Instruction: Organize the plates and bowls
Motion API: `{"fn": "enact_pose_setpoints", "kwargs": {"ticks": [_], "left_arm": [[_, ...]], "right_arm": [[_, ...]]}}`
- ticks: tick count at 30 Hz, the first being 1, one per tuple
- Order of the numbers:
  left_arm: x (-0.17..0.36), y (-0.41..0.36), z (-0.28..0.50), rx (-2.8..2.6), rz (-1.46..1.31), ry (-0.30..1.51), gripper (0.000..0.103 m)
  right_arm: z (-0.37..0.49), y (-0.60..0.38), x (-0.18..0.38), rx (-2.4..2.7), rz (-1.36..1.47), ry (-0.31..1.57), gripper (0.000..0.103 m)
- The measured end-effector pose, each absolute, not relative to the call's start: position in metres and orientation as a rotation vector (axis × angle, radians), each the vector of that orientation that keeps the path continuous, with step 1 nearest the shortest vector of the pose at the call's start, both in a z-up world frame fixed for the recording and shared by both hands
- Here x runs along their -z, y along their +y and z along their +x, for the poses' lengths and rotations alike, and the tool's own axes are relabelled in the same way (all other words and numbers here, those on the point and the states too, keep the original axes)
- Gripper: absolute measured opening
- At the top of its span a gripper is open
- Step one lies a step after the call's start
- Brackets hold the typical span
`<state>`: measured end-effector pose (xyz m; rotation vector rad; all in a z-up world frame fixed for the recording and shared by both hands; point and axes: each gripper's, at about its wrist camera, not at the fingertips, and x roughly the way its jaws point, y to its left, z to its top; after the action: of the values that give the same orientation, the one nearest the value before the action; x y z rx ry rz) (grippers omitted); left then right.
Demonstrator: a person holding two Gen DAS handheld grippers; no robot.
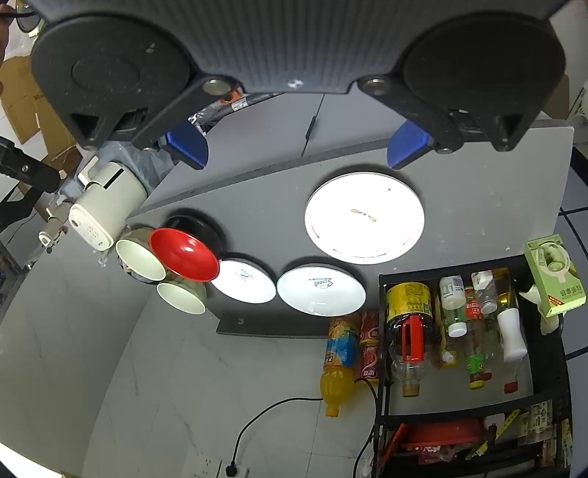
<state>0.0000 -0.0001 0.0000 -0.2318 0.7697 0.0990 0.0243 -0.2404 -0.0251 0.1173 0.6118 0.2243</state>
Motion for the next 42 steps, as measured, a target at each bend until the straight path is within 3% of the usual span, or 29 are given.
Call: {"fn": "enact_pose_setpoints", "kwargs": {"ticks": [42], "left_arm": [[-0.002,-0.014,0.002,-0.100,-0.192,0.758,0.103]], "right_arm": [[0.022,-0.245,0.031,-0.205,0.144,0.596,0.103]]}}
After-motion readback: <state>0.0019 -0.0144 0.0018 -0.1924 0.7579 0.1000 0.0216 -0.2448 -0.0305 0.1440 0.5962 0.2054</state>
